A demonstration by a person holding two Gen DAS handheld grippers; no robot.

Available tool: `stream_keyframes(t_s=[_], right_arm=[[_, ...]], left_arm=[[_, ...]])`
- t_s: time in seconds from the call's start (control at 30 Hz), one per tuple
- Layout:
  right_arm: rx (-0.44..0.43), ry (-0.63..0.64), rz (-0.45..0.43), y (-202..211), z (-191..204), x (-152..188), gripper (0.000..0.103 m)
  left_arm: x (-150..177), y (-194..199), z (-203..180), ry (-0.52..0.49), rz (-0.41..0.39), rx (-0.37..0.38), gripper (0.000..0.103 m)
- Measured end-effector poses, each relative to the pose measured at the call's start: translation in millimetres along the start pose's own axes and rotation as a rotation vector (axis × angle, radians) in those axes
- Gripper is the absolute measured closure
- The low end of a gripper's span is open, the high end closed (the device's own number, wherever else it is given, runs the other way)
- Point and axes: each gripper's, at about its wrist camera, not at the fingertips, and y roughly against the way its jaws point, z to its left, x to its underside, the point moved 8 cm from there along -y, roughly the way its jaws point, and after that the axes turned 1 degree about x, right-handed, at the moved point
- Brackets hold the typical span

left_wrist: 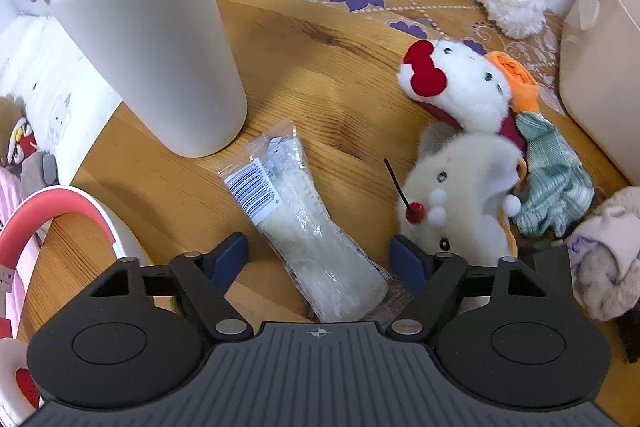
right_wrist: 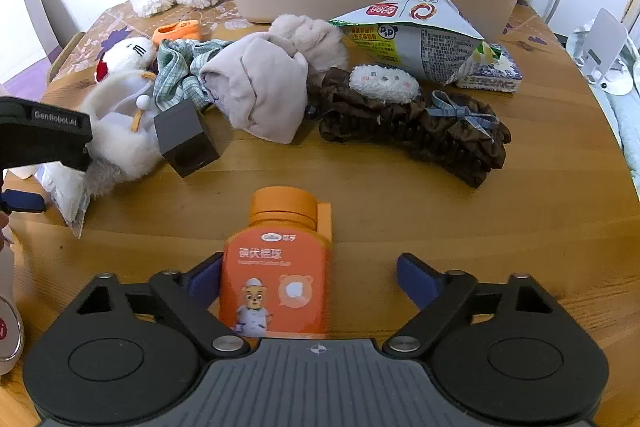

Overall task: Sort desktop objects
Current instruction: 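Grasp the clear packet with the left tool while the right grasps the orange bottle, then carry both items into the beige basket and open both tools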

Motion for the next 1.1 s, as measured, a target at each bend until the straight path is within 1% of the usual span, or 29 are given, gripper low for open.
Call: stream_keyframes(t_s=[0.03,0.07,0.1,0.13,0.17,0.2,0.23,0.27,0.3,0.4,0.5,0.6,0.83,1.1], right_arm=[[-0.007,-0.003,0.002,-0.4,-0.6,-0.3,0.023],[-0.008,-0.003,-0.001,-0.1,-1.4,-1.0,0.024],[-0.011,-0.003,-0.004,0.3,-2.0,-1.6,0.027],[-0.015,-0.002,-0.007,0.8,-2.4,-2.3,0.029],[-0.020,-0.001,-0.011,1.4,-2.7,-3.1,0.034],[-0.025,0.002,-0.015,2.1,-3.0,-3.7,0.040],[-0.028,0.003,-0.018,2.6,-3.6,-4.2,0.044],[-0.027,0.003,-0.020,3.0,-5.1,-4.4,0.050],[-0.031,0.000,-0.020,3.0,-6.1,-4.4,0.052],[-0.033,-0.001,-0.023,4.4,-10.9,-3.1,0.053],[-0.036,-0.012,-0.026,6.5,-16.5,-0.4,0.052],[-0.053,-0.008,-0.021,8.8,-20.8,3.0,0.052],[-0.077,0.019,-0.043,18.5,-24.0,5.1,0.052],[-0.109,0.056,-0.090,37.8,-28.5,-3.6,0.052]], left_arm=[[0.5,0.8,-0.5,-0.008,-0.001,0.004,0.036],[0.7,2.7,-0.6,-0.017,-0.008,0.008,0.041],[0.7,4.4,-1.1,-0.024,-0.011,0.012,0.051],[0.9,5.2,-1.6,-0.029,-0.009,0.016,0.058],[1.7,6.2,-2.1,-0.032,-0.007,0.021,0.060],[2.3,6.9,-2.4,-0.035,-0.007,0.026,0.065],[3.4,7.8,-2.7,-0.039,-0.008,0.031,0.067],[4.7,8.6,-2.8,-0.040,-0.009,0.037,0.068],[6.0,9.7,-2.5,-0.037,-0.009,0.044,0.069],[9.7,12.0,-1.1,-0.031,-0.013,0.065,0.072],[14.4,15.3,1.1,-0.014,-0.019,0.104,0.073],[20.8,18.7,4.5,-0.007,-0.020,0.129,0.075],[33.3,26.1,10.9,0.016,-0.025,0.136,0.077],[43.1,52.2,23.9,0.055,-0.053,0.162,0.078]])
